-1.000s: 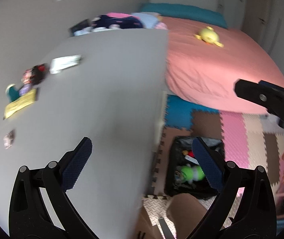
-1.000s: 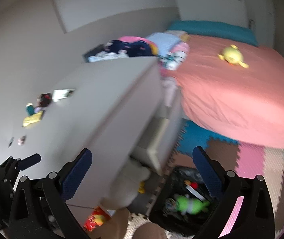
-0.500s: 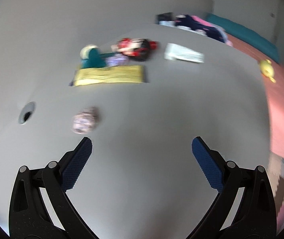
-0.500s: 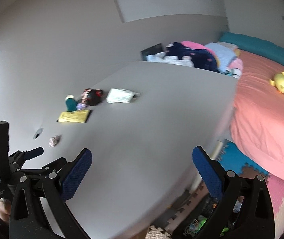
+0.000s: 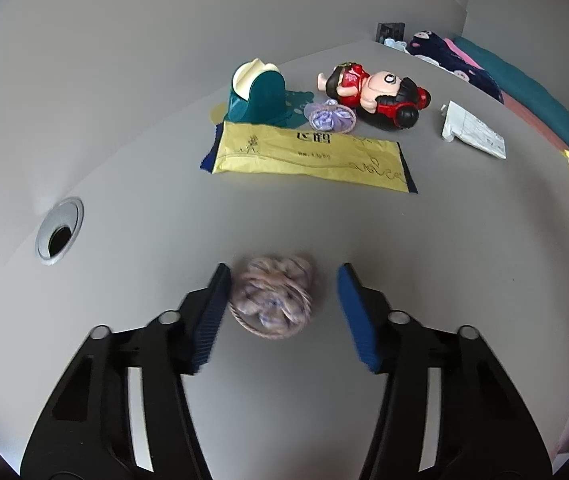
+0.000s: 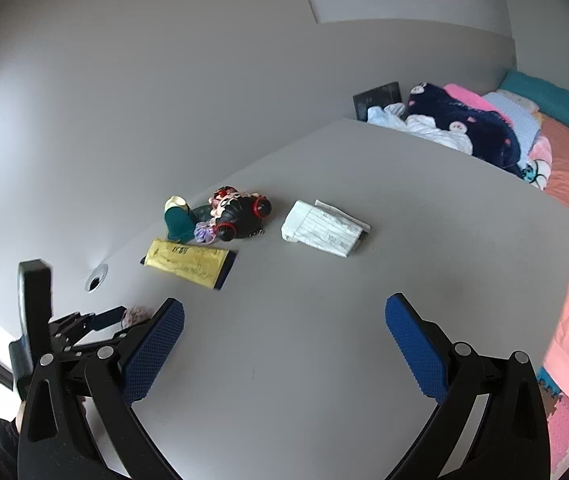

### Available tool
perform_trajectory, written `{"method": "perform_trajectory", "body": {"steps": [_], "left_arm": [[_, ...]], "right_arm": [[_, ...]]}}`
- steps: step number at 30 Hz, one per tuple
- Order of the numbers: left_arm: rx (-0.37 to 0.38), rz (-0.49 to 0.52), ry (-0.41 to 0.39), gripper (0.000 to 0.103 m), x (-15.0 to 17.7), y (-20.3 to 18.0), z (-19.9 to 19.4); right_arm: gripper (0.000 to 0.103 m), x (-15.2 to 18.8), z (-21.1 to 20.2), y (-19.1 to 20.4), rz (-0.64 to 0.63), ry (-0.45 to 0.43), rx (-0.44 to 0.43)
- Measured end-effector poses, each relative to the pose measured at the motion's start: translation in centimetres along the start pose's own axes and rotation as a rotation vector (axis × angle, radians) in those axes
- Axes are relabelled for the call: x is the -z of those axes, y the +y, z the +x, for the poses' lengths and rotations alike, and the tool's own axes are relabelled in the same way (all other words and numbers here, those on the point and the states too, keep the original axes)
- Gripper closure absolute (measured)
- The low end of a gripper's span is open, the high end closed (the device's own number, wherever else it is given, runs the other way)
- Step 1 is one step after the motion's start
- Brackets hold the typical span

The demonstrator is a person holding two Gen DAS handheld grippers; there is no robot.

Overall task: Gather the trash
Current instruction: 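Grasp the knotted pink-white pouch with the left gripper while the right grasps the white paper packet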

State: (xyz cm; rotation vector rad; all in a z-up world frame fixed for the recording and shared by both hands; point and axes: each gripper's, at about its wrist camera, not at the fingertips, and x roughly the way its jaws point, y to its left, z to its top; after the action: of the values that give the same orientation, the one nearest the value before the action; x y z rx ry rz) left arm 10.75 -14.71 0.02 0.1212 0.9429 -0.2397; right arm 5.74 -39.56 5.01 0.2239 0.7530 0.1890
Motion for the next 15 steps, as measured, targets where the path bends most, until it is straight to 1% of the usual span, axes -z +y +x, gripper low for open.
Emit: {"method": "perform_trajectory", "body": {"steps": [1,2,3,5,6,7,9,10,11,12,13,15], "left_arm": [[0.004,0.001,-0.003,0.064,-0.1,0.2,0.0],[0.008,0.002,-0.005,0.072,-0.2,0.4,0.0],[0.012,0.003,-0.008,0.076,-0.3,0.6,0.1],[0.023,0.007,-0.015,0.079,-0.3,1.0,0.0],[0.028,0.011,-0.017,0.08,-0.2,1.1,0.0],[0.033,0.012,-0.017,0.08,-0.2,1.2,-0.1],[0.049,0.015,-0.016,0.08,-0.1,1.4,-0.2],[0.056,0.016,-0.014,0.08,-0.3,1.3,0.0],[0.059,0.016,-0.013,0.08,-0.4,1.4,0.0],[0.06,0.014,-0.012,0.08,-0.6,1.4,0.1],[0.063,0.011,-0.012,0.08,-0.6,1.5,0.2],[0.066,0.011,-0.012,0.08,-0.6,1.6,0.1]], "right_arm": [[0.003,-0.4,0.6,0.1,-0.022,0.005,0.007],[0.003,-0.9,1.5,0.3,-0.049,0.007,0.023],[0.003,-1.3,2.1,0.3,-0.064,0.008,0.037],[0.004,-2.2,3.9,0.3,-0.094,0.029,0.079],[0.011,-2.5,4.7,0.2,-0.106,0.042,0.09],[0.015,-2.8,5.5,0.1,-0.116,0.055,0.106],[0.036,-3.6,7.6,-0.2,-0.137,0.09,0.167],[0.04,-3.7,8.4,-0.3,-0.151,0.106,0.186],[0.047,-3.9,9.3,-0.3,-0.171,0.127,0.194],[0.05,-3.9,9.9,-0.3,-0.185,0.137,0.203],[0.05,-3.9,10.5,-0.3,-0.202,0.144,0.219],[0.05,-4.0,11.2,-0.3,-0.223,0.151,0.22]]}}
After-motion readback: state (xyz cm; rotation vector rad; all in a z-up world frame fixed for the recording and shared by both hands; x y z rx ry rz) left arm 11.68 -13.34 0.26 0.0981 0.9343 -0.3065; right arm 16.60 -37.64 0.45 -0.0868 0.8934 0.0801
